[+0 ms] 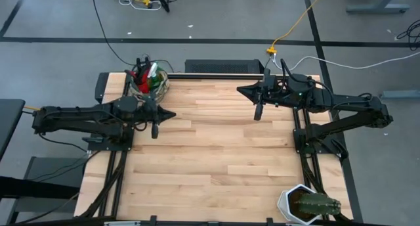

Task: Pick & Place Garden tools in Gardening bag
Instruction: Return to Home Position

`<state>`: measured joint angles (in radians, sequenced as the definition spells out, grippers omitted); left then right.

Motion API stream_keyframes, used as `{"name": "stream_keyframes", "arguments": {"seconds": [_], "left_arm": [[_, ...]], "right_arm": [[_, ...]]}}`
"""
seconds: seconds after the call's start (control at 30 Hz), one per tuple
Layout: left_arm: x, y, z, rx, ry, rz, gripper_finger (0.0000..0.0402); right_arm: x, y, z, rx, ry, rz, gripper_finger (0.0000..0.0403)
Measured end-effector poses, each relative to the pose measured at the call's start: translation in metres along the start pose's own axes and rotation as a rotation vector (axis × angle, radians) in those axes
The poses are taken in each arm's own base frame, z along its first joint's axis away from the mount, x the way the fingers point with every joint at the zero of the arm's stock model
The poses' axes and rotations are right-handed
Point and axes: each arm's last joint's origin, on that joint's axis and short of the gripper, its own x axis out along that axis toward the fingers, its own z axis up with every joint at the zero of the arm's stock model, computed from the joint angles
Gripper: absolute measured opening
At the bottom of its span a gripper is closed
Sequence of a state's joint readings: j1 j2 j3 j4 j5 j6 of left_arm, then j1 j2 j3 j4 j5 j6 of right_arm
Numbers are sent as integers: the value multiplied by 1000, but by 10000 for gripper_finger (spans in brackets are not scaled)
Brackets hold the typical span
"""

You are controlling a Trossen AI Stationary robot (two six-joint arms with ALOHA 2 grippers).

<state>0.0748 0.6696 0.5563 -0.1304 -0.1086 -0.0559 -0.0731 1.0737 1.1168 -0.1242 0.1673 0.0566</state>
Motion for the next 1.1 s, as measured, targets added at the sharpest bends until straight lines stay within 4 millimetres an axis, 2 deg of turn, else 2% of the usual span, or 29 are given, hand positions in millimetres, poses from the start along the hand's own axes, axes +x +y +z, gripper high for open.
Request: {"name": "stream_keyframes", "arguments": {"seconds": [0.27, 0.6, 1.1], "left_arm": [[4, -1, -38, -30, -94, -106, 1], [-7, -2, -82, -77, -167, -158, 1], [-20, -8, -106, -54, -310, -152, 1]], "right_arm": [[0, 0, 0, 4, -4, 0, 4], [0, 0, 0, 3, -5, 0, 4], [0, 0, 0, 0, -5, 0, 4]]}}
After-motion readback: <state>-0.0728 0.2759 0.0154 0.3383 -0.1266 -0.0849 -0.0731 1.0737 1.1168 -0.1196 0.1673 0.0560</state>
